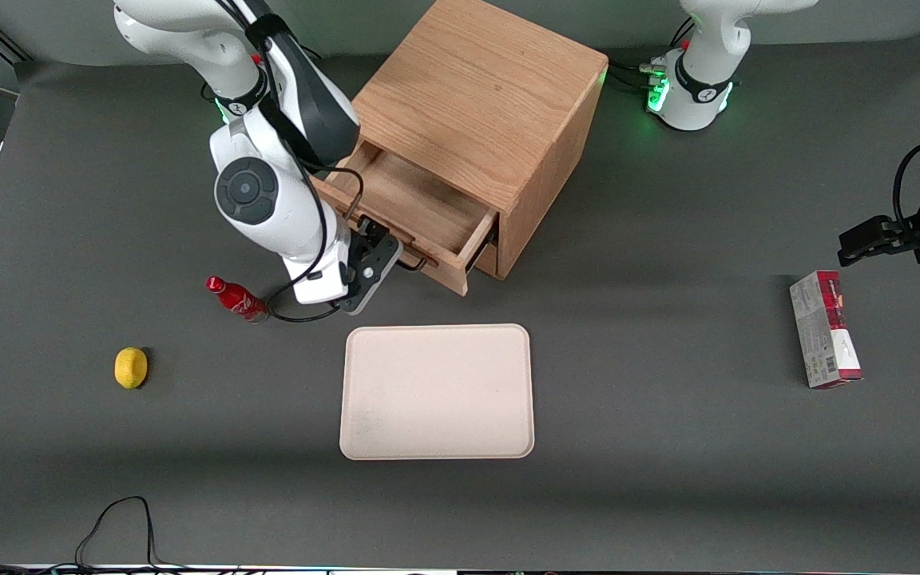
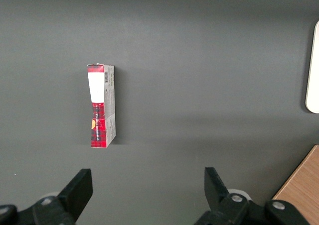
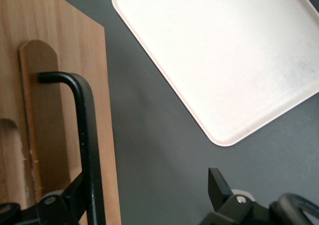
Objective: Open upper drawer
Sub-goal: 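Pull the upper drawer outward by its handle with the right gripper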
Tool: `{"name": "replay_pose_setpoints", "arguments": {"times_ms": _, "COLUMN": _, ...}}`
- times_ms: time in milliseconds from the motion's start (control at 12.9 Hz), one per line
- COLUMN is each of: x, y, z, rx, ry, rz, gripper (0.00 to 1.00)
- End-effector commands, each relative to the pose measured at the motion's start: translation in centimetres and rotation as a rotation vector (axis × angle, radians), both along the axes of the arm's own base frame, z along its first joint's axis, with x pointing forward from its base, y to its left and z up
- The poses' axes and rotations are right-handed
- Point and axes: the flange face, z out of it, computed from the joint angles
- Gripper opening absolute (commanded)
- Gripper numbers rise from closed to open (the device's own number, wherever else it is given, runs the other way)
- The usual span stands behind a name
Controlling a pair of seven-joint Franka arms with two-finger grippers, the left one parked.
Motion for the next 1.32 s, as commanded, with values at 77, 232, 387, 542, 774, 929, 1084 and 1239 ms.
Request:
{"name": "replay_pose_setpoints", "arguments": {"times_ms": 77, "x": 1.3, "y": -0.7, "z": -0.3, "rx": 0.004, "ry": 0.012, "rz": -0.004, "gripper": 1.00}}
{"name": "replay_pose_setpoints", "arguments": {"times_ms": 232, "x": 2.3, "y": -0.8, "z": -0.4, "rx": 0.005, "ry": 0.005, "rz": -0.019, "gripper": 1.00}}
{"name": "replay_pose_setpoints", "arguments": {"times_ms": 387, "x": 2.9, "y": -1.1, "z": -0.5, "rx": 0.001, "ry": 0.000, "rz": -0.026, "gripper": 1.00}}
{"name": "replay_pose_setpoints", "arguments": {"times_ms": 542, "x": 3.6, "y": -1.3, "z": -0.8, "rx": -0.013, "ry": 0.015, "rz": -0.031, "gripper": 1.00}}
{"name": "replay_pose_setpoints", "arguments": {"times_ms": 774, "x": 4.5, "y": -1.0, "z": -0.3, "rx": -0.074, "ry": 0.023, "rz": -0.038, "gripper": 1.00}}
{"name": "replay_pose_setpoints", "arguments": {"times_ms": 929, "x": 5.0, "y": -0.8, "z": 0.2, "rx": -0.082, "ry": 0.021, "rz": -0.035, "gripper": 1.00}}
{"name": "replay_pose_setpoints", "arguments": {"times_ms": 1084, "x": 6.0, "y": -2.0, "z": 0.2, "rx": -0.081, "ry": 0.016, "rz": -0.050, "gripper": 1.00}}
{"name": "replay_pose_setpoints", "arguments": {"times_ms": 1239, "x": 6.4, "y": -2.5, "z": -0.3, "rx": -0.085, "ry": 0.019, "rz": -0.055, "gripper": 1.00}}
